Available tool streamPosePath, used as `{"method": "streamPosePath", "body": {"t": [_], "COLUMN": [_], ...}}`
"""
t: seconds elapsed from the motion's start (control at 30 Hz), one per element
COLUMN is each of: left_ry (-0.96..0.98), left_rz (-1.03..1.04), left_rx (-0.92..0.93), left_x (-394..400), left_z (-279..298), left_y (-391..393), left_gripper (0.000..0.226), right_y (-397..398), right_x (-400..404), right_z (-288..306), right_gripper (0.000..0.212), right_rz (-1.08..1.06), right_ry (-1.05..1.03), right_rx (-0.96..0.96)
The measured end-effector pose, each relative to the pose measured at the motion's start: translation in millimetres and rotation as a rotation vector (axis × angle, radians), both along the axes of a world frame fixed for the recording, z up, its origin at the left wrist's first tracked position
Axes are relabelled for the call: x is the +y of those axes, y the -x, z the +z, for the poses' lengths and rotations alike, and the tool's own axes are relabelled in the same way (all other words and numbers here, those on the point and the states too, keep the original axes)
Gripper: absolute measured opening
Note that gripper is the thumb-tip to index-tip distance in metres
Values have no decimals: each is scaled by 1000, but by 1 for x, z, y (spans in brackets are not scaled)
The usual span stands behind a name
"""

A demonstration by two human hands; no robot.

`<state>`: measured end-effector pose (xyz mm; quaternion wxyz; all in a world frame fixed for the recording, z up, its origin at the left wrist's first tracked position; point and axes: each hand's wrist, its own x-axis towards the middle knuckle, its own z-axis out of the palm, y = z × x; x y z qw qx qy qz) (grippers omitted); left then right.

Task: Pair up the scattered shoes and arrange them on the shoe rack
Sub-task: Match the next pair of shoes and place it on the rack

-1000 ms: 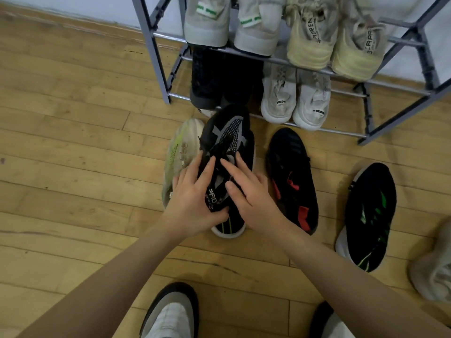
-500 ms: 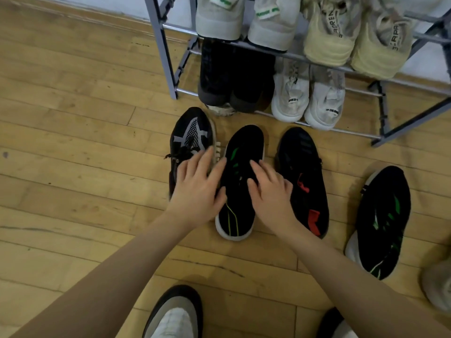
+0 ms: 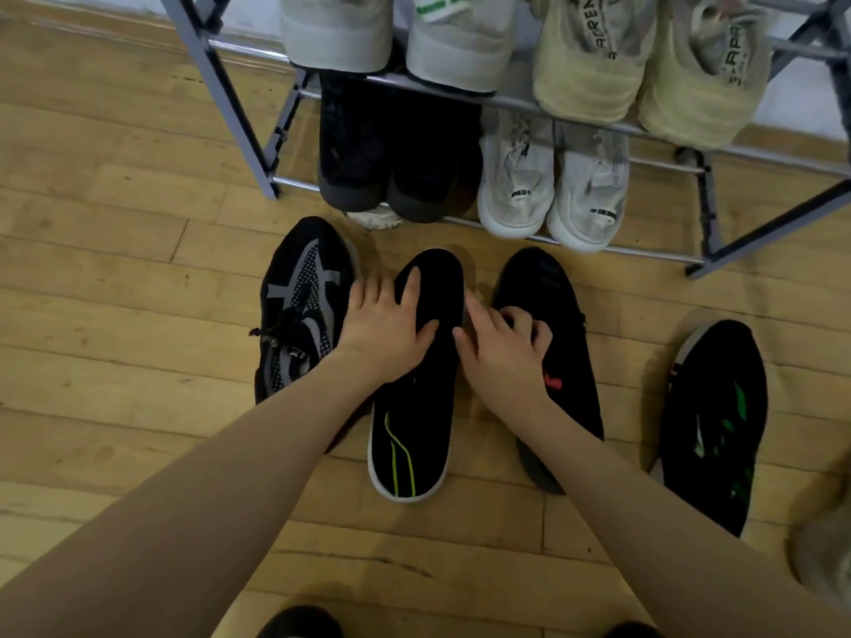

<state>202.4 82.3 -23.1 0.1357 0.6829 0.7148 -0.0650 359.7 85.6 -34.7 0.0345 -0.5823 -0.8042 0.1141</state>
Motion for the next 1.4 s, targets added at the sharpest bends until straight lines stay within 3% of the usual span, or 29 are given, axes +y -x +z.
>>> {"method": "streamPosePath", "body": {"t": [0.2, 0.4, 0.5, 0.6, 0.97, 1.1, 1.2, 1.4], "left_ry": [-262, -364, -445, -526, -664, -669, -709, -690], "left_rz": [41, 37, 46, 56, -28, -66, -106, -179], "left_rx": [-206, -403, -486, -482, -488, -393, -320, -373], "left_x": [-5, -18, -24, -30, -52, -51, -45, -21], "left_z": [4, 21, 31, 42, 83, 98, 107, 122], "left_y": [7, 9, 10, 10, -8, -31, -55, -123], "left_gripper": [63, 56, 49, 41, 45, 45, 44, 47], "right_y": [-3, -4, 2, 5, -18, -44, -68, -129], "right_x": [-2, -20, -27, -29, -41, -42, -42, -37], "right_z": [-1, 14, 23, 30, 72, 89, 100, 117], "right_gripper": [65, 53, 56, 56, 43, 39, 37, 36], "right_rz": [25, 29, 58, 68, 44, 45, 3, -189], "right_ry": [36, -79, -24, -42, -323, -381, -403, -431], "right_rx": [59, 359, 473, 520, 610, 655, 710, 732]}}
